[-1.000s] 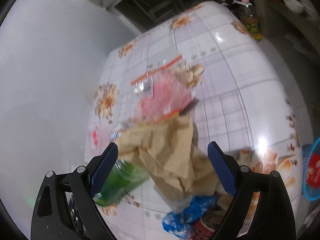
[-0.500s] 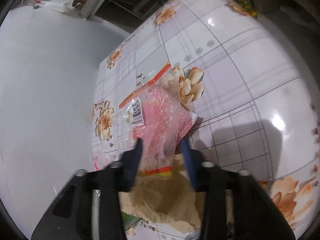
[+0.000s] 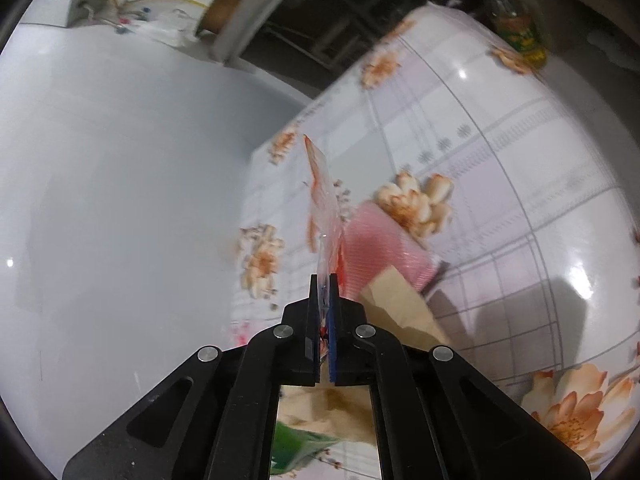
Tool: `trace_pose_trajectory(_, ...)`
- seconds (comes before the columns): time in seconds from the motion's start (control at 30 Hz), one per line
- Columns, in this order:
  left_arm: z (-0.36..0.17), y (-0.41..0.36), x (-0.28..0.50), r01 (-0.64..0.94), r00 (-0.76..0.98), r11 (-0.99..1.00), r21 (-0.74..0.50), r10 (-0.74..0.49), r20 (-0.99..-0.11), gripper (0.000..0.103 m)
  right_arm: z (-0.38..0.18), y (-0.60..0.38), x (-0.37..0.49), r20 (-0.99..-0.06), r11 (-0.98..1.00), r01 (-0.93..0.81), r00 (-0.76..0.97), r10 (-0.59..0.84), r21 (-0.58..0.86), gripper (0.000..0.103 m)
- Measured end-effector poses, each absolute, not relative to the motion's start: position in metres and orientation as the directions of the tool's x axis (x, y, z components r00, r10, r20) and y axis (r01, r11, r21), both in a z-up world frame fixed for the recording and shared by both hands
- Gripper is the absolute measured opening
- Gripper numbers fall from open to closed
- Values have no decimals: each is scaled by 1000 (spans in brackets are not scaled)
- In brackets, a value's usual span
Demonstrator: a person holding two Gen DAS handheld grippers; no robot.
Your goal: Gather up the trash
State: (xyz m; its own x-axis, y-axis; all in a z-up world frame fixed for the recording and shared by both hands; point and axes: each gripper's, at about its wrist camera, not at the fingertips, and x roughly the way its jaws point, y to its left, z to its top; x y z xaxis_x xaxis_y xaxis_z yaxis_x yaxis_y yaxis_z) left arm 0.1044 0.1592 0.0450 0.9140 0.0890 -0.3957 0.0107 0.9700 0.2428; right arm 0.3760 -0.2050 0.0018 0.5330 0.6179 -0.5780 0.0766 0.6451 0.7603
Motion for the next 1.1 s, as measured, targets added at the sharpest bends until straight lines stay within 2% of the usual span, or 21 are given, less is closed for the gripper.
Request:
trace_pose_trajectory(0.37,46,158,100,18,916,972,235,79,-395,8,28,-201,370,-382,471,-43,525,761,881,2)
trace_pose_trajectory(0.43,48,159,100,19,915,973,230,76,-396,8,27,-195,369,-409,489,-47,485,773,871,2)
trace_pose_trajectory(0.63,44,158,100,32,908,976,217,62,-414,8,4,-176,364,-591,632,9,364,720,775,7)
trace_pose_trajectory(0.77,43,157,101,42,904,975,216,55,-423,8,2,-174,363,-643,686,5,356,679,728,25)
trace_pose_trajectory(0.83,43,157,101,43,905,975,216,54,-423,8,7,-173,362,-659,709,-2,368,656,705,28)
trace_pose_trajectory(1.0,42,157,102,46,903,977,210,49,-427,8,16,-170,357,-687,748,-11,388,615,663,29)
trace_pose_trajectory(1.1,41,159,104,53,901,976,209,44,-433,8,16,-172,354,-696,756,3,391,602,655,25)
